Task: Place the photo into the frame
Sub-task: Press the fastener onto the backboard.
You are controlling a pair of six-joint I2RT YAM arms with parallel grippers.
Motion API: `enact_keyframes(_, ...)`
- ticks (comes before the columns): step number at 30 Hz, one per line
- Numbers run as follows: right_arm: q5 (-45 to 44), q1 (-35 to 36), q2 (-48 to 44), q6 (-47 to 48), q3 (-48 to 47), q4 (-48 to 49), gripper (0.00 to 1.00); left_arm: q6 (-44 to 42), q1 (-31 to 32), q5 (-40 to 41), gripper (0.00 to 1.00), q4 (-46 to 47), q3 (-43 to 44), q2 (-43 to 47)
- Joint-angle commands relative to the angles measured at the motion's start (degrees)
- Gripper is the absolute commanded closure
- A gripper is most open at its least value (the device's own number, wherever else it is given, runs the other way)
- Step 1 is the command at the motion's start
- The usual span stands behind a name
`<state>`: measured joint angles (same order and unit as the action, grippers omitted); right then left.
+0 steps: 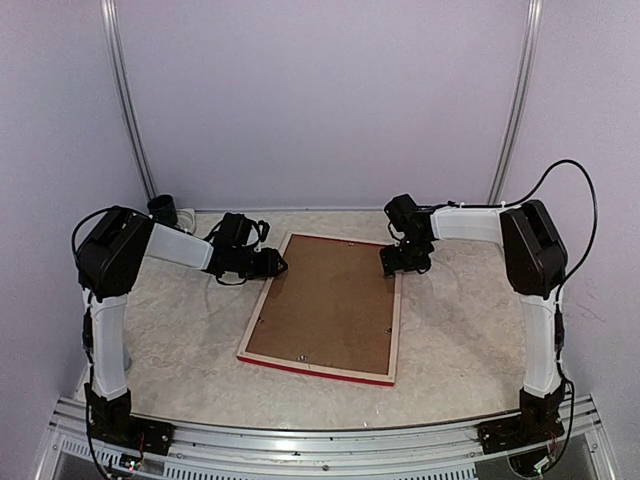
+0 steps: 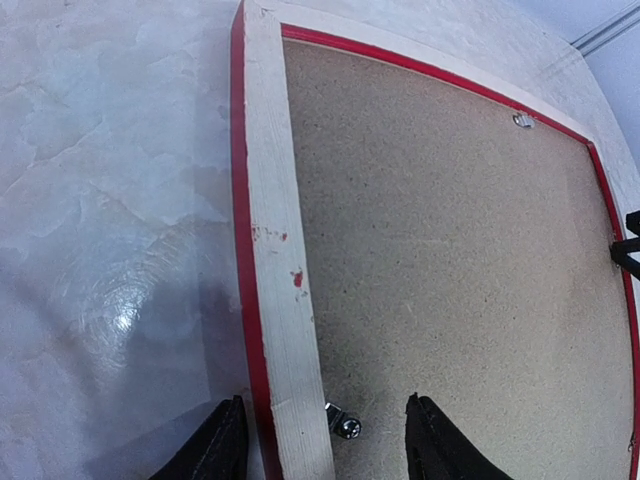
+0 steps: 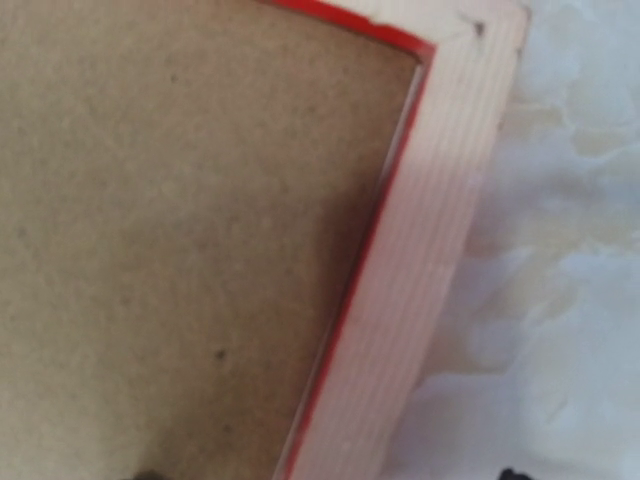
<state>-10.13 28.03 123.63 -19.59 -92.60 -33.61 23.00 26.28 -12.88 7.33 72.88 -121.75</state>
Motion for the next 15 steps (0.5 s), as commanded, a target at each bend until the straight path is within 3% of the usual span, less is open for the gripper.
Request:
enact_keyframes(1,-1.53,0.53,1.8,-0.52,-0.89,-1.95,0.27,0.29,-0.18,-0.6,0.47,-0.48,-1.13,-0.42)
enact_keyframes(15,3.1,-0.53,0.22,-3.75,3.76,0.3,0.51,0.37,-0.43,-0.17,0.47,-0.22,-1.74,0.38)
